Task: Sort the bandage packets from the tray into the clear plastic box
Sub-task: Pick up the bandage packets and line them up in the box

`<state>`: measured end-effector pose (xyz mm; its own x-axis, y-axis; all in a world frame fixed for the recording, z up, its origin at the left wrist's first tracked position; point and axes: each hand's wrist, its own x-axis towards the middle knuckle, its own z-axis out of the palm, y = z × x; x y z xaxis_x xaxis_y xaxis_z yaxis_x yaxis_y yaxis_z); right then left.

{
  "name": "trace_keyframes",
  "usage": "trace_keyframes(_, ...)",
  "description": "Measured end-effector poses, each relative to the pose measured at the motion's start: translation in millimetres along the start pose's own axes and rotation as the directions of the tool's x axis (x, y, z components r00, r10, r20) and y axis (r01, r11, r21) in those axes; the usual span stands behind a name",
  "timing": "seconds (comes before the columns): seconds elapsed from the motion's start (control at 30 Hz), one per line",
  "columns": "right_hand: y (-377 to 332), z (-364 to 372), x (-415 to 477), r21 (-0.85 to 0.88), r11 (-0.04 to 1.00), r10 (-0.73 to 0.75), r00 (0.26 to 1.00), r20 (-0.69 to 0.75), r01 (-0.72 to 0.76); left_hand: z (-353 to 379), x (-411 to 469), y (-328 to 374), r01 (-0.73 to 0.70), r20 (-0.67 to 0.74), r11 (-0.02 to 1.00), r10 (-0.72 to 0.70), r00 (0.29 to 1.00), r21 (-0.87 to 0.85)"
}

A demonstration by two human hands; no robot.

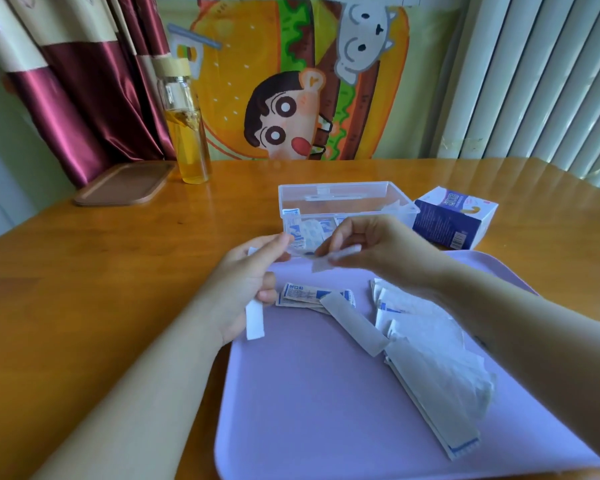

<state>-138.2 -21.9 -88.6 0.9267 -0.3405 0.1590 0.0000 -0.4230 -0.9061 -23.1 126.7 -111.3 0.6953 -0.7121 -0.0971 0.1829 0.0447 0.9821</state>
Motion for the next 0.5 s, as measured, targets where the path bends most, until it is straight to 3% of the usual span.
trace_keyframes(0.17,9.3,9.5,1.2,-0.136,0.986,-0.085,0.994,0.073,0.094,-8.3,2.2,-4.2,-0.098,-0.026,0.894,0.121,0.992,0.437)
trace_keyframes(0.27,10.2,7.1,-2.7,-0.271,0.951,-0.144,0.989,0.045,0.151,-8.7,5.9,-7.5,-0.148,-0.054,0.839,0.206,0.977,0.523)
trace_keyframes(0.37,10.2,-6.2,-11.4,-0.411,0.903,-0.151,0.988,-0.032,0.125,-10.6,6.2,-7.4,-0.176,-0.064,0.782,0.265,0.962,0.597)
trace_keyframes(0.5,11.8,-25.1,-15.4,-0.492,0.869,-0.182,0.954,-0.238,0.043,-6.2,6.9,-16.6,-0.180,0.050,0.661,0.211,0.976,0.728)
